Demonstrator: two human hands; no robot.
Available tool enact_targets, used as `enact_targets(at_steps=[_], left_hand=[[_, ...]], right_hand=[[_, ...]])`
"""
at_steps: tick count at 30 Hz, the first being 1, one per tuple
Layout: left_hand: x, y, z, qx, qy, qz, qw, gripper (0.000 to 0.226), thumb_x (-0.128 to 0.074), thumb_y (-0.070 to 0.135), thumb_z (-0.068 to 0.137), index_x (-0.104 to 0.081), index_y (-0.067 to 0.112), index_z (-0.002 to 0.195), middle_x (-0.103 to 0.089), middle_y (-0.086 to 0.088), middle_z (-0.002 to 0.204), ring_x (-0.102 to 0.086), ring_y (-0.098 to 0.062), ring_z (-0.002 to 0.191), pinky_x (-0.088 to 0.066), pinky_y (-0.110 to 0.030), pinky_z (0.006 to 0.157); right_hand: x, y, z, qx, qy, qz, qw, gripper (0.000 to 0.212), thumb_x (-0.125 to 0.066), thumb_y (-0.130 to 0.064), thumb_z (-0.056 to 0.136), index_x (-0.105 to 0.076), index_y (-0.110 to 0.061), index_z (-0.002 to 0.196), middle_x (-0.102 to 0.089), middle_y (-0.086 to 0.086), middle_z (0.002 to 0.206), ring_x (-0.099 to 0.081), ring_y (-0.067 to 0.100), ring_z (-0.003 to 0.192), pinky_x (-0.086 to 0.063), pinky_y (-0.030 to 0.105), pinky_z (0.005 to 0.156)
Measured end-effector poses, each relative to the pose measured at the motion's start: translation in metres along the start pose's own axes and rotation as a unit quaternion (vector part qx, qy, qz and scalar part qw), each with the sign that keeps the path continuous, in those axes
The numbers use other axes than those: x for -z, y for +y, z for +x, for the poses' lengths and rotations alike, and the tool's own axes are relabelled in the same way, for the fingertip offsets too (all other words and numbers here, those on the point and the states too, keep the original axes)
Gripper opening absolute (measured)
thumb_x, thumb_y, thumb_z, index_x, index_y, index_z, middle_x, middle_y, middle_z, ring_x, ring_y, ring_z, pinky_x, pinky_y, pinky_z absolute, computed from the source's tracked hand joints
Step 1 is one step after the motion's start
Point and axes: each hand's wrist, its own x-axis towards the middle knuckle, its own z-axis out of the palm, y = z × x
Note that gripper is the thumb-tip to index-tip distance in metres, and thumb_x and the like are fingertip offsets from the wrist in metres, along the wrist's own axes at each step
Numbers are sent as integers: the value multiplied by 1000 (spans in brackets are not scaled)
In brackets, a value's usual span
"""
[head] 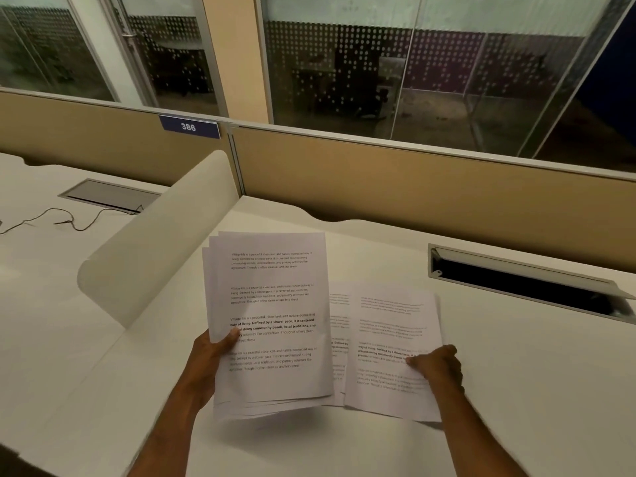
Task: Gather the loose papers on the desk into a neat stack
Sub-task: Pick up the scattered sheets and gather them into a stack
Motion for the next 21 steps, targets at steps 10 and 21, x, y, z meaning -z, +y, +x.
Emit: enact_targets(at_steps=[10,21], left_hand=[[-4,9,-1,-11,-9,-15,1000,25,-62,14,94,-65,10,119,-78,-18,108,-75,-40,95,-63,-50,74],[-32,20,-28,-20,-28,-27,999,37,-68,18,90,-63,8,125,-75,-21,115,-71,-43,104,-55,-62,91]], right_hand=[[97,-27,-58,241,-47,266,932,36,-76,-19,84,-63,-12,117,-71,13,112,-69,36,96,-57,51,87],[78,-62,-125,310,-246,387,833,43,-79,-15,75,-69,-3,115,-74,19,113,-73,35,99,-58,48,91]])
